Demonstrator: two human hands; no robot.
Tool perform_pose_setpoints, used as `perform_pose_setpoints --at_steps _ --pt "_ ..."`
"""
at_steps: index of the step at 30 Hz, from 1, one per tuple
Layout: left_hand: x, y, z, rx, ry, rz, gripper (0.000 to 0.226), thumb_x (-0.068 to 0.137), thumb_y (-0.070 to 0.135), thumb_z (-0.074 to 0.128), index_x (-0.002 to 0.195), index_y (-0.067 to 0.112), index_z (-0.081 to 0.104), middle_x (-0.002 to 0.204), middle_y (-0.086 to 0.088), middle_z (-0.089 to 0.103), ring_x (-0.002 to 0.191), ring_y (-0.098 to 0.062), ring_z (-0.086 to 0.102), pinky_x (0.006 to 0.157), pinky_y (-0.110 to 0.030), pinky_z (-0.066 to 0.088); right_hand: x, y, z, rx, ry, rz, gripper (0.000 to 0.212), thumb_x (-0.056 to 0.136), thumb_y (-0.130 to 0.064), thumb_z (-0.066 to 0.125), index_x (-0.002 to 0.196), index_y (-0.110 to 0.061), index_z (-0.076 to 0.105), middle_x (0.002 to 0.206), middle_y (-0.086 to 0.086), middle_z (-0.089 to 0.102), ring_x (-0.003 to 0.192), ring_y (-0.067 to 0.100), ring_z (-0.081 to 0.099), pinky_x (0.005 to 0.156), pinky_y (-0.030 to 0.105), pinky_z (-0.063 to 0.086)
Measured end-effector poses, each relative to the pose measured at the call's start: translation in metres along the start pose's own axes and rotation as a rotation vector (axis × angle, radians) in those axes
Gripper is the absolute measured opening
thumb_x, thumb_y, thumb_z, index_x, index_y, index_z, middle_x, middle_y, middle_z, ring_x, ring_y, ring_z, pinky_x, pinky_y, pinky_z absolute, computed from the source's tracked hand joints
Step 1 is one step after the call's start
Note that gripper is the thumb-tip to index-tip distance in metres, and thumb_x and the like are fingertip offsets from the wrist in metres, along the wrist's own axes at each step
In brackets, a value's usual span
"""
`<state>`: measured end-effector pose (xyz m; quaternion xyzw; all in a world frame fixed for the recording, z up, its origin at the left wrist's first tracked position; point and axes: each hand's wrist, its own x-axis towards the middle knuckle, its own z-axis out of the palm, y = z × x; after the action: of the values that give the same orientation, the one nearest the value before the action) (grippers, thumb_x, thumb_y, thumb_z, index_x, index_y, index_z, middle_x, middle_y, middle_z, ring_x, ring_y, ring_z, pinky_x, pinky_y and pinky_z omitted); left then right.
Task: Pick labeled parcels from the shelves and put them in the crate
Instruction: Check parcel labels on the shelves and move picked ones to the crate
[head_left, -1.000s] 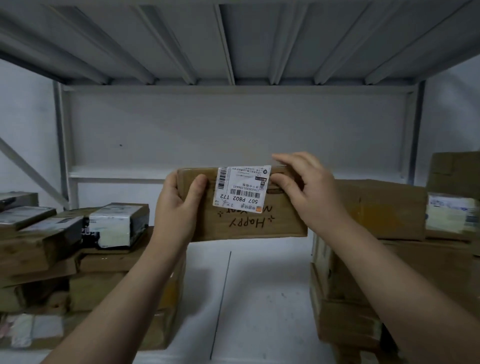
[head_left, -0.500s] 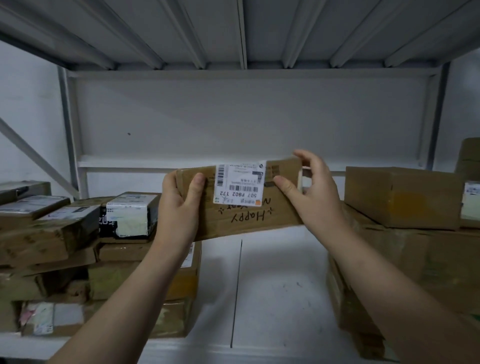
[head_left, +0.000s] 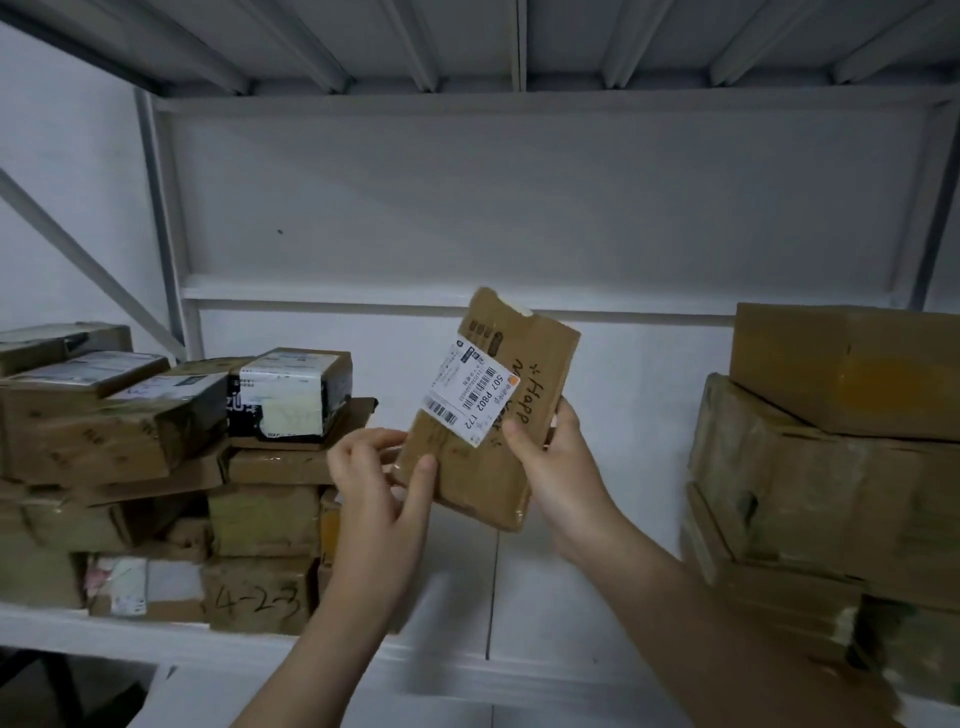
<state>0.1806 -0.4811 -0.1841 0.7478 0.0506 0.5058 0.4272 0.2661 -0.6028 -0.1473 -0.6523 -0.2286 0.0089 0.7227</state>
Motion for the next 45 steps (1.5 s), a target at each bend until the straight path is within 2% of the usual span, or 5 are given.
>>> perform_pose_setpoints --at_steps 8,13,20,32,45 --pt "0.023 -0.041 -0.050 0.701 -0.158 0.205 0.059 0.088 0.056 0.033 0.127 0.019 0.056 0.135 -0.004 0.047 0.127 -0.022 0.036 0.100 -0.046 0.032 0.050 0.020 0.032 -0.120 0.049 0.209 0.014 0.087 -0.010 0.057 0.094 -0.022 0.058 0.108 0.006 0.064 0.093 0.020 0.063 0.075 0.031 0.052" --pt "0.037 -0.055 -0.049 0.946 -0.324 0.291 0.048 0.087 0.051 0.039 0.123 0.025 0.059 0.127 0.002 0.059 0.124 -0.024 0.050 0.104 -0.047 0.034 0.056 0.035 0.061 -0.212 -0.200 0.251 0.043 0.091 -0.009 0.048 0.132 -0.020 0.047 0.103 -0.004 0.059 0.086 0.011 0.061 0.070 0.025 0.052" --pt "0.039 -0.062 -0.044 0.949 -0.386 0.313 0.035 0.084 0.045 0.060 0.112 0.025 0.063 0.109 0.005 0.064 0.107 -0.021 0.059 0.105 -0.048 0.030 0.049 0.050 0.069 -0.304 -0.065 0.136 0.039 0.090 -0.016 0.053 0.128 -0.014 0.059 0.128 0.000 0.058 0.116 0.019 0.055 0.102 0.037 0.046" --pt "0.030 -0.063 -0.041 0.959 -0.357 0.391 0.044 0.086 0.052 0.037 0.094 0.023 0.069 0.092 0.004 0.064 0.092 -0.022 0.060 0.087 -0.037 0.028 0.033 0.056 0.058 -0.492 -0.197 0.038 0.041 0.095 -0.034 0.052 0.135 -0.023 0.052 0.137 -0.003 0.051 0.121 0.014 0.048 0.098 0.026 0.039" --pt "0.054 0.014 0.023 0.716 -0.359 0.616 0.040 0.090 0.042 0.038 0.108 0.019 0.065 0.107 -0.003 0.064 0.096 -0.027 0.061 0.080 -0.039 0.047 0.003 -0.037 -0.048 -1.025 0.085 -0.602 0.025 0.093 -0.017 0.050 0.113 -0.018 0.065 0.123 -0.005 0.059 0.119 0.013 0.047 0.095 0.022 0.030"
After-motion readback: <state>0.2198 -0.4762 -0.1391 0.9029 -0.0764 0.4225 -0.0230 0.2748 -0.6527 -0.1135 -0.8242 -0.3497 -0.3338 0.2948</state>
